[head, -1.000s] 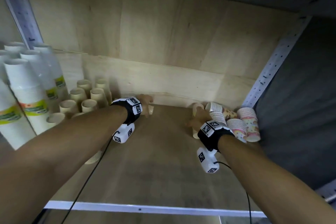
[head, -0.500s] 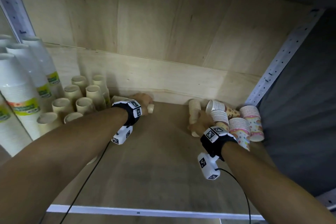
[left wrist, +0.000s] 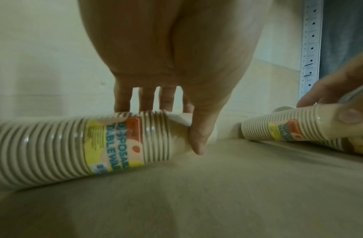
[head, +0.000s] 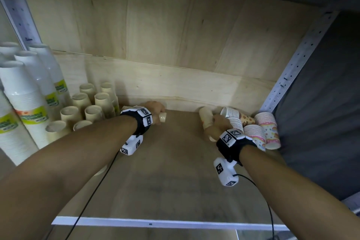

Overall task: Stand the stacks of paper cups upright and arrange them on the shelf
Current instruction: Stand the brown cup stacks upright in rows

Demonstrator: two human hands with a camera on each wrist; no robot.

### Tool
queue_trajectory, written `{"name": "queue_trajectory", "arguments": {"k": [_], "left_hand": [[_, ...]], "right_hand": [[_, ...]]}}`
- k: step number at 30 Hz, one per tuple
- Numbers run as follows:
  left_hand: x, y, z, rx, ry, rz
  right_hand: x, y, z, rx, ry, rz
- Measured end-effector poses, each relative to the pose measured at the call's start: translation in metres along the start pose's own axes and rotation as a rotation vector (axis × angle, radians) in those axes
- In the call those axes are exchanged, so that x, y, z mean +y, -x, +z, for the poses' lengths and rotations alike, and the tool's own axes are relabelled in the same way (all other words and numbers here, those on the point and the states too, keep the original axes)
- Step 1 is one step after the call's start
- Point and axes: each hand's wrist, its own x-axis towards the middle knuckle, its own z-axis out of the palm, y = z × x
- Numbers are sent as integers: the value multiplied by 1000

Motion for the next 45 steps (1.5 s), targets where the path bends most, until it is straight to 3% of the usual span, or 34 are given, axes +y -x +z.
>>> {"name": "queue_trajectory", "arguments": {"k": [5,9,16,20,29,40,45], "left_hand": [[8,10,-15,28,33,46],[18,21,-38,88,52,87],[27,33,-62,171,259,109],[30,40,-67,147,382,118],[29,47,-59,62,405,123],[35,51,-69,80,510,131],[39,52,-72,119,410,178]], "right_hand": [[-26,-9,-31,-64,70,-76],[-47,-5,-49,16,129,-82],[-84,7,-53,82,139,-260],[-102,13,-52,39,147,-323],[-113,18,-32,-26,137,-348],[-114,26,-54,-31,140,-352],[-116,31,-55,-55,195,-368]]}}
